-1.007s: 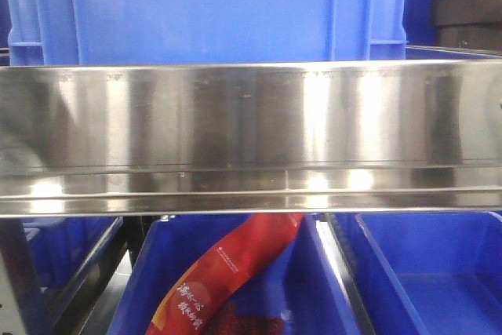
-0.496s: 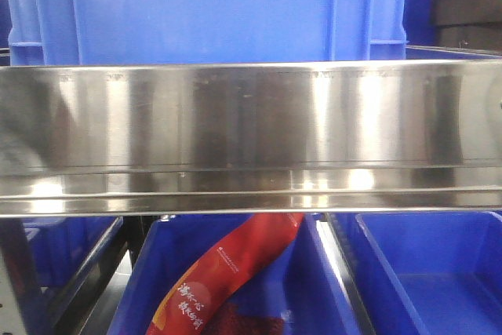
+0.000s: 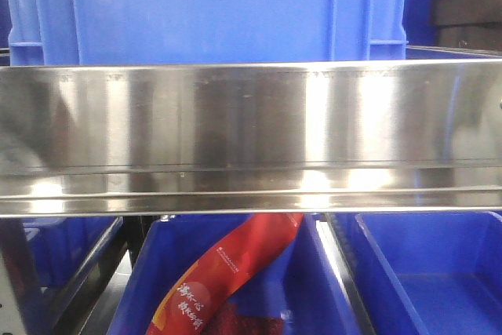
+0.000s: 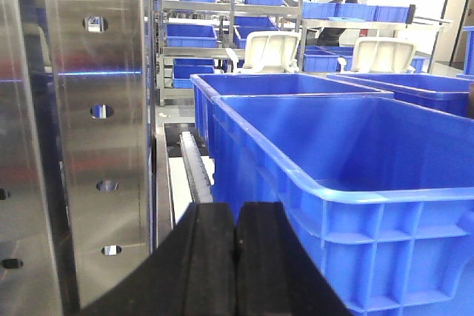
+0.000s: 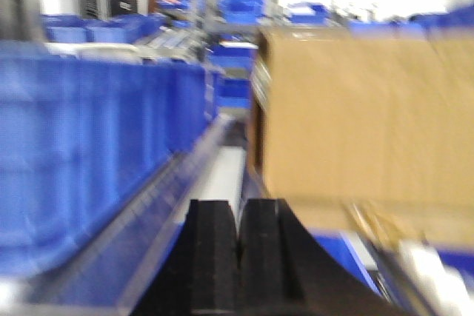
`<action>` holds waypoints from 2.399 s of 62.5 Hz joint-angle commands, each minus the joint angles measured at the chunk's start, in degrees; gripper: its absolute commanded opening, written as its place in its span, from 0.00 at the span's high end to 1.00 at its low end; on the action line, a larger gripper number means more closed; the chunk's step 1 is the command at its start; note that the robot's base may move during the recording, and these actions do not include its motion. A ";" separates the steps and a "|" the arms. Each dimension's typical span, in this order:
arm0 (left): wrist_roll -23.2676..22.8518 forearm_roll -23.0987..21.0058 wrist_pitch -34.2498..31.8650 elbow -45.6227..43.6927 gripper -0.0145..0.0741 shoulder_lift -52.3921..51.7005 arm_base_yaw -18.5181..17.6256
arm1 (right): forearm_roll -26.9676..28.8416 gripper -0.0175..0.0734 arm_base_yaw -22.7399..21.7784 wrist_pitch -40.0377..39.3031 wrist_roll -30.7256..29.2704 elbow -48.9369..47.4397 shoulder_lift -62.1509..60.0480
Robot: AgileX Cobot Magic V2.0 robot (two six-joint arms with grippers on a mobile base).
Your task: Grab block from conveyor and place in blue bin
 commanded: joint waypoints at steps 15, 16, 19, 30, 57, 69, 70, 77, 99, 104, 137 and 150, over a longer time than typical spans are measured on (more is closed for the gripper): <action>0.29 -0.12 -1.12 0.02 0.96 -0.26 0.06 | 0.54 0.99 -1.13 -0.98 0.27 7.40 -6.08; 0.29 -0.12 -1.12 0.02 0.96 -0.26 0.06 | 0.54 0.99 -1.13 -0.97 -0.27 7.40 -6.08; 0.29 -0.12 -1.12 0.02 0.96 -0.26 0.06 | 0.54 0.99 -1.13 -0.97 -2.24 7.40 -6.08; 0.29 -0.12 -1.12 0.02 0.96 -0.26 0.06 | 0.54 0.99 -1.13 -1.48 -3.62 7.40 -6.08; 0.29 -0.12 -1.12 0.02 0.96 -0.26 0.06 | 0.54 0.99 -1.13 -1.48 -3.62 7.40 -6.08; 0.29 -0.12 -1.12 0.02 0.96 -0.26 0.06 | 0.54 0.99 -1.13 -1.48 -3.62 7.40 -6.08; 0.29 -0.12 -1.12 0.02 0.96 -0.26 0.06 | 0.54 0.99 -1.13 -1.48 -3.62 7.40 -6.08; 0.29 -0.12 -1.12 0.02 0.96 -0.26 0.06 | 0.54 0.99 -1.13 -1.48 -3.62 7.40 -6.08; 0.29 -0.12 -0.52 1.91 0.96 -3.23 0.06 | 0.54 0.99 -1.13 -1.48 -3.62 7.40 -6.08; 0.29 -0.12 -0.75 4.36 0.96 -5.90 0.06 | 0.54 0.99 -1.13 -1.48 -3.62 7.40 -6.08; -15.20 14.09 -9.84 35.05 0.96 -29.44 8.37 | 0.54 0.99 -1.13 -1.48 -3.62 7.40 -6.08; -14.64 13.85 -7.38 35.17 0.96 -30.73 8.60 | 0.54 0.99 -1.13 -1.48 -3.62 7.40 -6.08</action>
